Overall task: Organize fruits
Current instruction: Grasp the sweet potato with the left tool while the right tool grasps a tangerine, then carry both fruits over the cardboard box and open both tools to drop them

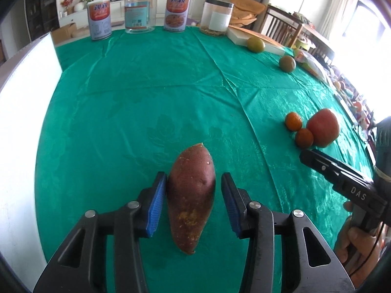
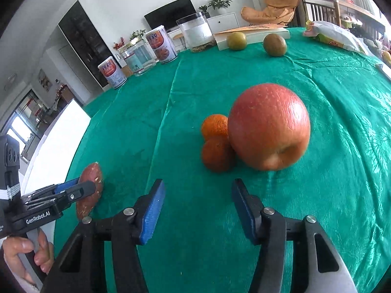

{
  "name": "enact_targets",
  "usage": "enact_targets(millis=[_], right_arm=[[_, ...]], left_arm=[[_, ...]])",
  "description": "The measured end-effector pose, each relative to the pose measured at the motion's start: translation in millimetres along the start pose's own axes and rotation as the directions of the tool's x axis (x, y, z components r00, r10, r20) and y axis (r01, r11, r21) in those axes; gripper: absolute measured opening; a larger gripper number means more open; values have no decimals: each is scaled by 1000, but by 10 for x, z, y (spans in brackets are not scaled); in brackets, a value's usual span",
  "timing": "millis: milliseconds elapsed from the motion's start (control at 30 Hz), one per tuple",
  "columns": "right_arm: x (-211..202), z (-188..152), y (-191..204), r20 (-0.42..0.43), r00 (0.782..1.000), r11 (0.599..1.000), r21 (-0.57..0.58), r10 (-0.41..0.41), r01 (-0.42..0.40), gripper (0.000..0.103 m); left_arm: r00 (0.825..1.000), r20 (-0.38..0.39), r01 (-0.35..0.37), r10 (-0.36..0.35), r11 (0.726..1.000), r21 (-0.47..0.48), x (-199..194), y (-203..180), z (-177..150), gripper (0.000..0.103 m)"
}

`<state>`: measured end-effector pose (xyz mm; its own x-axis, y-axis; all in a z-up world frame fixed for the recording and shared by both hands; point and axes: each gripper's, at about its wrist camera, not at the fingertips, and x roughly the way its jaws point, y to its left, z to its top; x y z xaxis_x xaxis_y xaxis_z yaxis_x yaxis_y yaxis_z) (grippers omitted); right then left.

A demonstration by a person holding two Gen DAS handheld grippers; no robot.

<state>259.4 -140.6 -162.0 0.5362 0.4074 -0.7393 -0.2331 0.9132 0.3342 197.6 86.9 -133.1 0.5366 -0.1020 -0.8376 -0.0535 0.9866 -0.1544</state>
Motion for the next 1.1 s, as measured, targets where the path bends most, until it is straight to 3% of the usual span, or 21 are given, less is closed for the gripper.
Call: enact_targets(millis=[233,300,367,533,700,800,900,967,1033,1100], right_arm=[[136,139,61,27,997,997,10,-73,73,50],[149,167,22,29,994,995,27,-102,101,32],[132,173,-22,19,996,995,44,-91,90,31],[-141,-105,33,-40,999,998,57,20,-17,30],[-332,-499,137,-147,979,986,107,142,-127,30],[-458,-536,451,-184,948,964,112,259,-242,30],[-638,-443,1114,-213,897,920,27,388,-392,30],[-759,-407,1676,-245,850,869,-51,467,-492,30],[-840,-419,2248,-296,801,809,-130,520,-573,30],[-838,-495,2764,-354,762,754,-195,543,-628,30]], left_arm=[[1000,-10,-19,20,999,36,28,11,-56,47],[1000,-16,-21,22,998,54,48,-3,-71,47],[999,-17,-28,29,997,65,45,-5,-87,41],[1000,11,5,-5,1000,21,-121,96,-175,41],[987,9,162,-162,984,-79,-621,178,-402,41],[963,19,270,-269,957,-105,-1155,218,-569,41],[948,83,316,-308,940,-127,-1753,404,-653,41],[956,150,273,-251,949,-156,-2103,660,-689,41],[973,188,169,-132,965,-200,-2324,980,-726,41],[984,178,45,4,962,-269,-2366,1351,-787,41]])
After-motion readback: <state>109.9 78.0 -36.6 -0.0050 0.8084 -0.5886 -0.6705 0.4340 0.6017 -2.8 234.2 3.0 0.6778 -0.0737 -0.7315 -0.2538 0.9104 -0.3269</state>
